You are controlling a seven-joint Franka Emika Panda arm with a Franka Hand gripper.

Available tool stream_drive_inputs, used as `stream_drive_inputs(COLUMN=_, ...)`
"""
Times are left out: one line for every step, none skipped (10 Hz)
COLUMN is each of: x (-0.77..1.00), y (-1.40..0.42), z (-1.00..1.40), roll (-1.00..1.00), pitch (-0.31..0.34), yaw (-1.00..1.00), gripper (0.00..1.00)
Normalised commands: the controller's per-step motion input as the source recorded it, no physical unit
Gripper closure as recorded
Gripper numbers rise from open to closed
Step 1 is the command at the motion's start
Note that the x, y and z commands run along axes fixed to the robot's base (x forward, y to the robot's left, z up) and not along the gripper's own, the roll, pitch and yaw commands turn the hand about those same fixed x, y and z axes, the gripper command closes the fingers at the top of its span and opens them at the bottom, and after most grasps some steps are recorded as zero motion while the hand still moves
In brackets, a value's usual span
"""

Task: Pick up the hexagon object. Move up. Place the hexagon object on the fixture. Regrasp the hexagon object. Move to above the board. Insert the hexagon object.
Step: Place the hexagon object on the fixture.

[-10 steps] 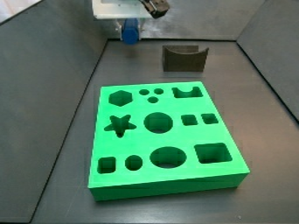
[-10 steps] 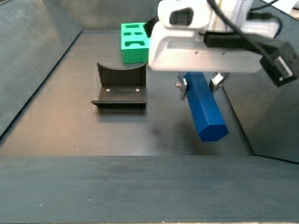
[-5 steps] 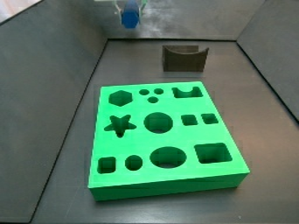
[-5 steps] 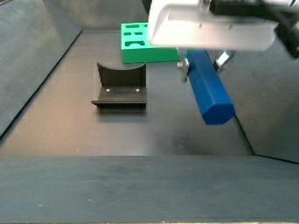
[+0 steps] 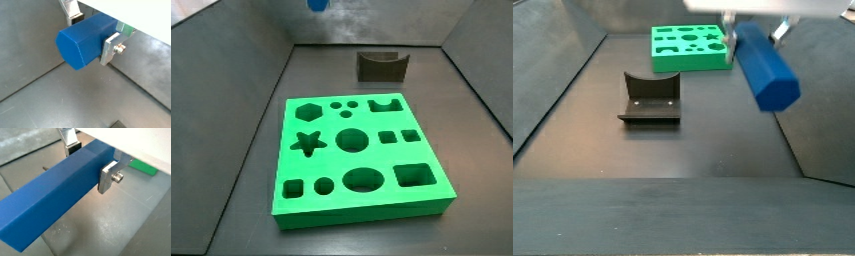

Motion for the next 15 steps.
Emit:
stream_drive_inputs(x=-0.01, y=0.01, z=0.32, roll=0.08, pitch=0.082, yaw=0.0, gripper=1.0)
stream_drive_inputs(x=1.0, y=-0.61, z=0.03, roll=0.13, pitch=0.288, yaw=-0.15, gripper=1.0)
stream_drive_inputs(x=1.0, y=-0.61, z=0.01, roll=0.13, pitch=0.293, yaw=-0.14, gripper=1.0)
stream_drive_inputs(x=1.0, y=-0.53, z=0.01, roll=0.14, pitch=0.266, yaw=-0.06, gripper=1.0)
stream_drive_inputs(x=1.0, y=-0.51, z=0.01, roll=0.12, pitch=0.253, yaw=-0.03, gripper=1.0)
stream_drive_inputs(x=1.0, y=-0.47, z=0.01, roll=0.09, pitch=0.206, yaw=0.0, gripper=1.0)
stream_drive_inputs(x=1.0, y=-0.44, z=0.01, roll=0.09, pitch=0.179, yaw=0.01, gripper=1.0)
stream_drive_inputs(x=1.0, y=-0.4, z=0.01, roll=0.09, pitch=0.163, yaw=0.02, gripper=1.0)
stream_drive_inputs(x=1.0, y=-0.38, z=0.01, roll=0.09, pitch=0.158, yaw=0.03, gripper=1.0)
stream_drive_inputs(x=1.0, y=-0.35, z=0.01, roll=0.1, pitch=0.151, yaw=0.03, gripper=1.0)
stream_drive_inputs(x=1.0, y=-0.32, z=0.01, roll=0.1, pitch=0.155, yaw=0.03, gripper=1.0)
stream_drive_inputs(x=1.0, y=-0.29, z=0.01, roll=0.11, pitch=0.156, yaw=0.03, gripper=1.0)
stream_drive_inputs(x=1.0, y=-0.27, z=0.01, roll=0.11, pitch=0.151, yaw=0.03, gripper=1.0)
stream_drive_inputs(x=1.0, y=-0.24, z=0.01, roll=0.12, pitch=0.149, yaw=0.04, gripper=1.0)
stream_drive_inputs(x=1.0, y=-0.22, z=0.01, roll=0.12, pitch=0.153, yaw=0.04, gripper=1.0)
